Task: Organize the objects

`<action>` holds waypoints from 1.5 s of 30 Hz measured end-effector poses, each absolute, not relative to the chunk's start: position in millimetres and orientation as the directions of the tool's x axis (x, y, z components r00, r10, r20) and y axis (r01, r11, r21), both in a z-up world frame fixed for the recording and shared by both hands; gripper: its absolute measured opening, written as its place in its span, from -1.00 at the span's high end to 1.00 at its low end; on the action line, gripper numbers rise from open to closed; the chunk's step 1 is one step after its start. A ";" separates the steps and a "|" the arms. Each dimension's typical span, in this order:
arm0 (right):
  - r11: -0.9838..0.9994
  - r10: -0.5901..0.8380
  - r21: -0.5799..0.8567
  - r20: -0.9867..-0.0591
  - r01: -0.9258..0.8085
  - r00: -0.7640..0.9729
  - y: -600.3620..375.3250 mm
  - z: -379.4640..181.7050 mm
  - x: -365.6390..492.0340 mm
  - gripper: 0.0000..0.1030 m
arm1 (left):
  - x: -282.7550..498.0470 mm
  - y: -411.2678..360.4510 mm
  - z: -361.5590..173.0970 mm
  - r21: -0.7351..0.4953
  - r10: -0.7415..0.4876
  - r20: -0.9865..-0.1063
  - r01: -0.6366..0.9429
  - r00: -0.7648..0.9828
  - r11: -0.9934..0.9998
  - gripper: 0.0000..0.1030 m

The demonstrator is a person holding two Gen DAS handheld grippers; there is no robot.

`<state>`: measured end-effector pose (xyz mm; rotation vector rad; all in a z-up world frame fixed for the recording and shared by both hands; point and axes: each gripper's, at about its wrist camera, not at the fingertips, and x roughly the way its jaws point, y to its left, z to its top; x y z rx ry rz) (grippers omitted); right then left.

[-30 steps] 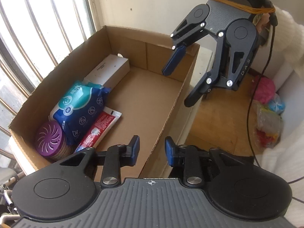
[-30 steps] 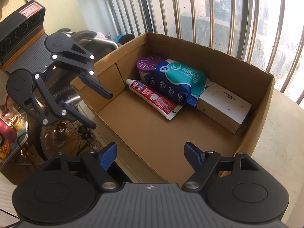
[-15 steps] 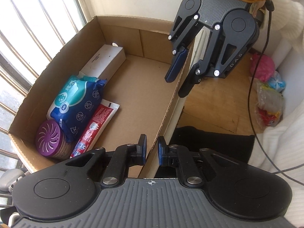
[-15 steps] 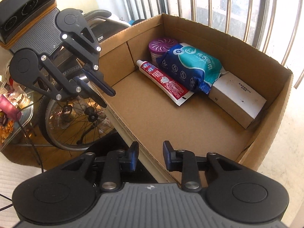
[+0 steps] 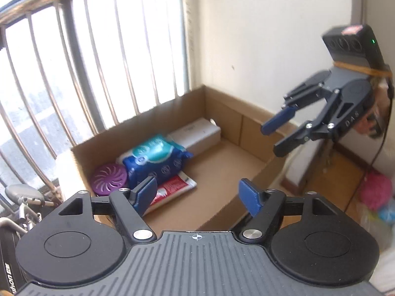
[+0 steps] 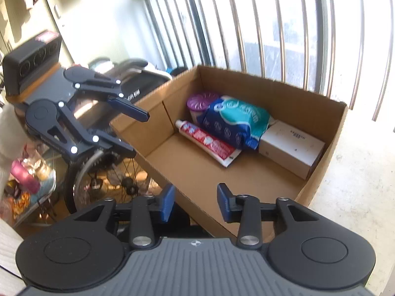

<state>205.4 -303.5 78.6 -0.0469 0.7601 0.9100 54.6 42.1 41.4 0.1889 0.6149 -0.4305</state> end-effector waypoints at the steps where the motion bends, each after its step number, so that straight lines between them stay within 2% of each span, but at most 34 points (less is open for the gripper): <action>1: 0.645 0.713 0.281 -0.557 -0.711 0.426 -308.6 83.5 198.6 -0.12 | 45.8 42.9 43.8 0.038 -0.315 -0.534 0.394 0.785 0.918 -0.46; 5: 0.671 0.740 0.358 -0.389 -0.649 0.550 -328.1 89.8 181.0 -0.14 | 16.3 37.4 36.3 0.002 -0.250 -0.344 0.267 0.905 0.964 -0.88; 7: 0.698 0.716 0.369 -0.330 -0.613 0.616 -331.3 88.6 169.5 -0.19 | 11.0 31.5 31.0 -0.019 -0.226 -0.327 0.233 0.918 0.972 -1.00; 9: 0.736 0.674 0.347 -0.307 -0.581 0.672 -329.7 82.6 157.1 -0.22 | 6.1 25.3 25.6 -0.038 -0.168 -0.290 0.164 0.942 0.986 -1.00; 16: 0.770 0.592 0.430 -0.204 -0.471 0.780 -329.4 59.3 126.1 -0.30 | 6.0 15.4 14.3 -0.082 -0.017 -0.311 -0.009 0.950 0.997 -1.00; 22: 0.829 0.519 0.374 -0.237 -0.416 0.821 -324.4 61.2 115.4 -0.30 | -7.0 17.4 2.3 -0.111 0.024 -0.322 -0.063 0.946 0.992 -1.00; 24: 0.847 0.496 0.347 -0.241 -0.403 0.834 -320.4 63.4 112.2 -0.31 | -6.5 14.1 1.4 -0.083 0.030 -0.337 -0.061 0.941 0.995 -1.00; 26: 0.845 0.499 0.345 -0.234 -0.409 0.834 -319.3 64.5 108.0 -0.42 | -10.9 8.2 -0.5 -0.038 0.069 -0.337 -0.087 0.939 0.995 -1.00; 29: 0.838 0.507 0.355 -0.226 -0.414 0.832 -318.3 63.4 102.0 -0.48 | -19.9 0.7 -3.8 0.008 0.086 -0.329 -0.088 0.940 0.996 -1.00; 33: 0.848 0.496 0.339 -0.236 -0.408 0.836 -315.0 62.7 98.6 -0.51 | -26.9 0.3 -2.7 -0.012 0.055 -0.336 -0.062 0.940 0.998 -1.00; 41: 0.862 0.470 0.329 -0.231 -0.386 0.852 -315.4 62.6 96.1 -0.71 | -26.9 -2.8 -1.8 0.008 0.082 -0.336 -0.084 0.938 0.996 -1.00; 45: 0.873 0.451 0.320 -0.240 -0.368 0.860 -316.3 61.8 98.8 -0.75 | -24.2 -2.8 -2.4 0.014 0.100 -0.341 -0.101 0.935 0.995 -1.00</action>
